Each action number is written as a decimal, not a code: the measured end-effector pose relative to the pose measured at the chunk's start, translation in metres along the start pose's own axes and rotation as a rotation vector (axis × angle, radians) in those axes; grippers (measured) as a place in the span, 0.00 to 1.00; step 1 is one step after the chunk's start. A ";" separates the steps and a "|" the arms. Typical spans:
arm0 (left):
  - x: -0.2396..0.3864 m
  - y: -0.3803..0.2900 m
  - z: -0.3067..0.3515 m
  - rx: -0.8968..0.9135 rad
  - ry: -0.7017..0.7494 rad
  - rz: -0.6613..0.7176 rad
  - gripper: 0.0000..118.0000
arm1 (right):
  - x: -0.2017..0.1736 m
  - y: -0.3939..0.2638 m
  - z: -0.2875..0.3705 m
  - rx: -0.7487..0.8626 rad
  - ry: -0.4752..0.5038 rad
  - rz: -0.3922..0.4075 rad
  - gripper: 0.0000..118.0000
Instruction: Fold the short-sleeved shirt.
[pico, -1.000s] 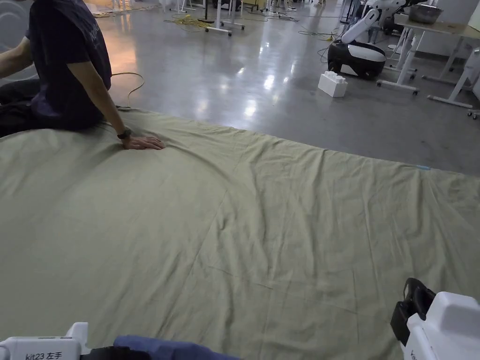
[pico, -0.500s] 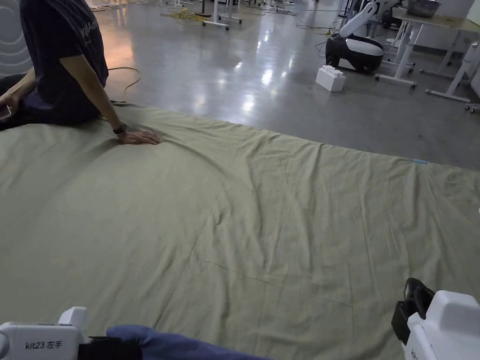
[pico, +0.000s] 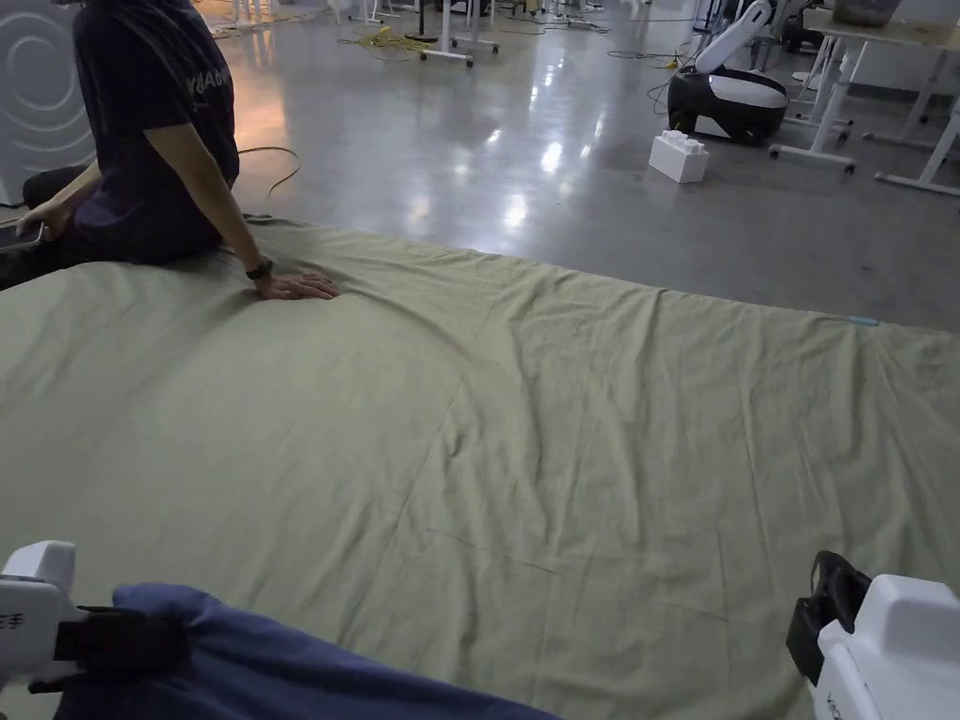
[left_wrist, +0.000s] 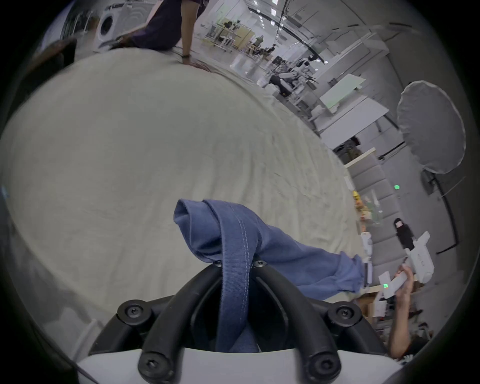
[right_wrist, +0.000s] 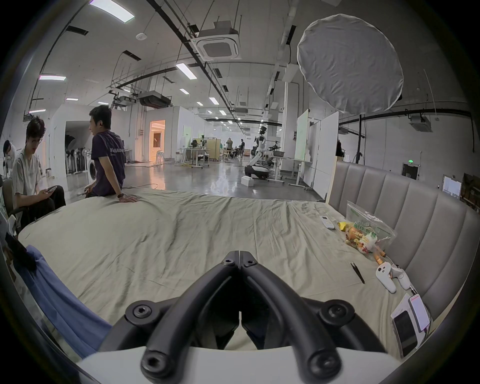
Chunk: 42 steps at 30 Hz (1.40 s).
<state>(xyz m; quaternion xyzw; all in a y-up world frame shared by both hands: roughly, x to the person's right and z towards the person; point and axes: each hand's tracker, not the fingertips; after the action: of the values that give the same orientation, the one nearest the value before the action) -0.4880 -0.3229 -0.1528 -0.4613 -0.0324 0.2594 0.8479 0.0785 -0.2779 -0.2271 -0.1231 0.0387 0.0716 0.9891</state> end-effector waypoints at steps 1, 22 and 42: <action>0.006 -0.001 0.004 0.001 0.044 -0.021 0.09 | -0.001 0.001 -0.001 0.002 0.005 -0.002 0.00; 0.180 -0.046 -0.068 -0.153 -0.198 -0.062 0.09 | 0.002 -0.003 0.000 0.010 0.012 -0.022 0.00; 0.251 -0.099 -0.188 -0.274 -0.015 -0.071 0.43 | 0.029 -0.022 0.008 -0.035 -0.048 -0.061 0.00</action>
<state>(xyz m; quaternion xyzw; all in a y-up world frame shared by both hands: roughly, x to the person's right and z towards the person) -0.1752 -0.3918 -0.2277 -0.5695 -0.0902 0.2257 0.7853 0.1108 -0.2927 -0.2165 -0.1396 0.0101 0.0450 0.9891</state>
